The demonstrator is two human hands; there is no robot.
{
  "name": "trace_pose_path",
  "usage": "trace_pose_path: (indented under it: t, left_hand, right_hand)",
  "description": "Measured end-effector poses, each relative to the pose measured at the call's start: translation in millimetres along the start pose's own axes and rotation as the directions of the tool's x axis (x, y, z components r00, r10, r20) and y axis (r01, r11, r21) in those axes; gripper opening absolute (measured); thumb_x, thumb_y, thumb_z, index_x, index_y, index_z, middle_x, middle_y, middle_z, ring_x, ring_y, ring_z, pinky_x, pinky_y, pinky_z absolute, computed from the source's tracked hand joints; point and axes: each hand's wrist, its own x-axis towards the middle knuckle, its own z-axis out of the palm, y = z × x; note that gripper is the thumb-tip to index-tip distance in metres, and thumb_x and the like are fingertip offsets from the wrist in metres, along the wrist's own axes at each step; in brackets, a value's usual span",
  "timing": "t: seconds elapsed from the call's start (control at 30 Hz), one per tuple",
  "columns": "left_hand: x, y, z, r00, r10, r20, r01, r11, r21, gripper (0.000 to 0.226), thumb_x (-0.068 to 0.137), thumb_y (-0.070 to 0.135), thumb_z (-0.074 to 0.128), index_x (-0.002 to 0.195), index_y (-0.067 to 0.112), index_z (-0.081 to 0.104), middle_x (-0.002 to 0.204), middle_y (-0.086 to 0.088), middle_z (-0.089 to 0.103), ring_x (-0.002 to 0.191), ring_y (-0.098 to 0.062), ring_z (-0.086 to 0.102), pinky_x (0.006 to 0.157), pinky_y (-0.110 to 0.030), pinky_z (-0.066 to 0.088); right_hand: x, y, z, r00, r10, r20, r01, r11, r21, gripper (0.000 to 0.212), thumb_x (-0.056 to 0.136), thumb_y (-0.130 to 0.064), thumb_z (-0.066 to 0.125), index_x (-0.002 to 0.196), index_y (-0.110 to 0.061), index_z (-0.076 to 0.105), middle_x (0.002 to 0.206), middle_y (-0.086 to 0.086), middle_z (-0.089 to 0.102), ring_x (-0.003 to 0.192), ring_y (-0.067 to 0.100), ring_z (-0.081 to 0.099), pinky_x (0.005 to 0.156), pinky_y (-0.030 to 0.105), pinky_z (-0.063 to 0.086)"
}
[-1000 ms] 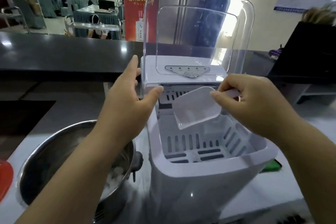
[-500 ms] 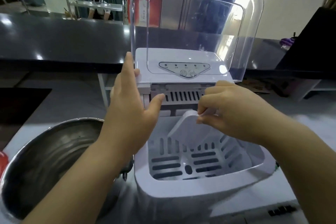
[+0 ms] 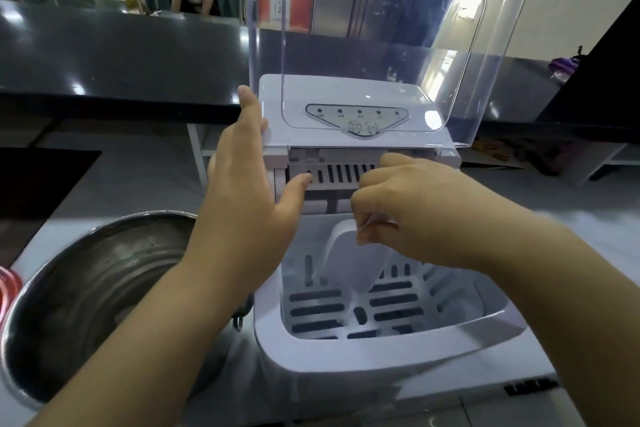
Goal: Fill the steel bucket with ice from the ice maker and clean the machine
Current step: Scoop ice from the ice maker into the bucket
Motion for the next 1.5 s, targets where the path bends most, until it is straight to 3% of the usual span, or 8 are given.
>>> trace_pose_path:
  t: [0.27, 0.4, 0.53, 0.73, 0.83, 1.0, 1.23, 1.5]
  left_hand:
    - [1, -4, 0, 1.000, -0.003, -0.002, 0.003, 0.999, -0.035, 0.091, 0.089, 0.024, 0.062, 0.150, 0.032, -0.006, 0.138, 0.016, 0.030, 0.125, 0.006, 0.024, 0.104, -0.027, 0.026]
    - [0, -6, 1, 1.000, 0.000, 0.000, 0.000, 0.999, -0.035, 0.092, 0.089, 0.024, 0.062, 0.150, 0.032, -0.006, 0.137, 0.016, 0.031, 0.124, 0.005, 0.025, 0.101, -0.025, 0.024]
    - [1, -7, 1, 1.000, 0.004, -0.007, -0.004, 0.999, -0.032, 0.091, 0.089, 0.024, 0.062, 0.150, 0.033, -0.006, 0.136, 0.016, 0.030, 0.124, 0.005, 0.024, 0.099, -0.025, 0.025]
    - [1, -7, 0, 1.000, 0.009, 0.004, -0.009, 0.999, -0.041, 0.090, 0.090, 0.023, 0.061, 0.150, 0.032, -0.006, 0.126, 0.024, 0.025, 0.123, 0.007, 0.025, 0.103, -0.028, 0.026]
    - [1, -7, 0, 1.000, 0.015, 0.005, -0.015, 0.999, -0.042, 0.090, 0.090, 0.022, 0.061, 0.150, 0.029, -0.005, 0.128, 0.023, 0.025, 0.118, 0.012, 0.023, 0.105, -0.028, 0.025]
    - [1, -9, 2, 1.000, 0.017, -0.002, -0.017, 0.999, -0.039, 0.091, 0.090, 0.023, 0.061, 0.151, 0.030, -0.005, 0.133, 0.018, 0.029, 0.123, 0.005, 0.024, 0.104, -0.028, 0.025]
    - [-2, -7, 1, 1.000, 0.018, 0.005, -0.018, 0.998, -0.063, 0.089, 0.090, 0.023, 0.060, 0.150, 0.030, -0.006, 0.141, 0.012, 0.031, 0.124, 0.005, 0.024, 0.102, -0.025, 0.023]
    - [-3, -8, 0, 1.000, 0.019, 0.007, -0.018, 0.997, -0.069, 0.088, 0.091, 0.020, 0.059, 0.150, 0.033, -0.006, 0.127, 0.023, 0.026, 0.121, 0.009, 0.024, 0.098, -0.022, 0.026]
  right_hand:
    - [-8, 11, -14, 0.975, 0.204, 0.084, -0.210, 0.975, 0.070, 0.017, 0.088, -0.048, 0.056, 0.084, -0.032, 0.057, 0.089, -0.014, 0.057, 0.088, 0.011, 0.053, 0.078, 0.031, 0.048]
    - [-5, 3, -6, 0.990, 0.134, 0.048, -0.137, 0.988, 0.077, 0.014, 0.088, -0.046, 0.058, 0.087, -0.032, 0.059, 0.092, -0.017, 0.053, 0.094, 0.008, 0.045, 0.081, 0.030, 0.045]
    - [-2, -4, -8, 0.986, 0.115, 0.124, -0.129, 0.985, 0.111, 0.013, 0.086, -0.042, 0.063, 0.087, -0.029, 0.064, 0.092, -0.015, 0.057, 0.093, 0.007, 0.049, 0.081, 0.029, 0.046]
    - [-7, 4, -17, 0.900, 0.289, 0.327, -0.298, 0.954, -0.024, 0.015, 0.085, -0.043, 0.063, 0.089, -0.028, 0.062, 0.086, -0.011, 0.060, 0.073, 0.007, 0.050, 0.060, 0.017, 0.039]
    - [-10, 3, -12, 0.860, 0.309, 0.406, -0.328, 0.945, -0.024, 0.019, 0.087, -0.045, 0.061, 0.090, -0.026, 0.061, 0.087, -0.008, 0.061, 0.073, 0.007, 0.051, 0.059, 0.017, 0.038]
    - [-15, -2, -4, 0.809, 0.319, 0.494, -0.391, 0.919, 0.047, 0.028, 0.091, -0.050, 0.051, 0.090, -0.023, 0.057, 0.089, -0.004, 0.060, 0.072, 0.009, 0.051, 0.055, 0.019, 0.035]
    - [-16, -4, -1, 0.794, 0.333, 0.509, -0.413, 0.909, 0.049, 0.034, 0.093, -0.049, 0.047, 0.091, -0.018, 0.059, 0.087, -0.001, 0.059, 0.071, 0.011, 0.050, 0.057, 0.021, 0.037]
    - [-14, -5, -1, 0.812, 0.324, 0.486, -0.400, 0.915, 0.058, 0.035, 0.093, -0.049, 0.047, 0.093, -0.017, 0.061, 0.090, -0.001, 0.061, 0.078, 0.016, 0.054, 0.059, 0.022, 0.037]
